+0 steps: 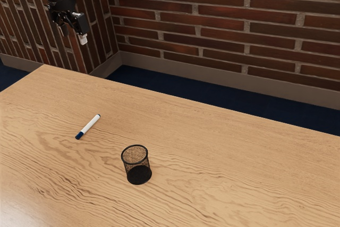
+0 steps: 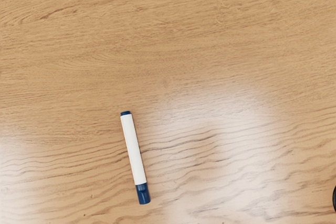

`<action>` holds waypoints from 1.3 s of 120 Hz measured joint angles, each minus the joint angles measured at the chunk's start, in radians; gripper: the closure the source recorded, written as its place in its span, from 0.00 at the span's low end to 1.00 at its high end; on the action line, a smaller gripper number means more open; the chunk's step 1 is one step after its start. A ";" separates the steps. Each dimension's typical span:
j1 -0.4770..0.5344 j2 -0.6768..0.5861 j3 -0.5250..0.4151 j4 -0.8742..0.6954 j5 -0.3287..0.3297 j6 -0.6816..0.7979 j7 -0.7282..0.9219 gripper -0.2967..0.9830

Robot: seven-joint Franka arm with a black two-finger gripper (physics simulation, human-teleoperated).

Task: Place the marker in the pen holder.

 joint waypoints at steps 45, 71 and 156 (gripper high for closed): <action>0.002 0.002 -0.004 0.002 0.000 -0.004 0.000 0.25; -0.065 0.027 -0.020 -0.014 -0.034 -0.017 0.000 0.25; -0.029 0.116 0.044 -0.591 -0.079 0.428 0.005 0.25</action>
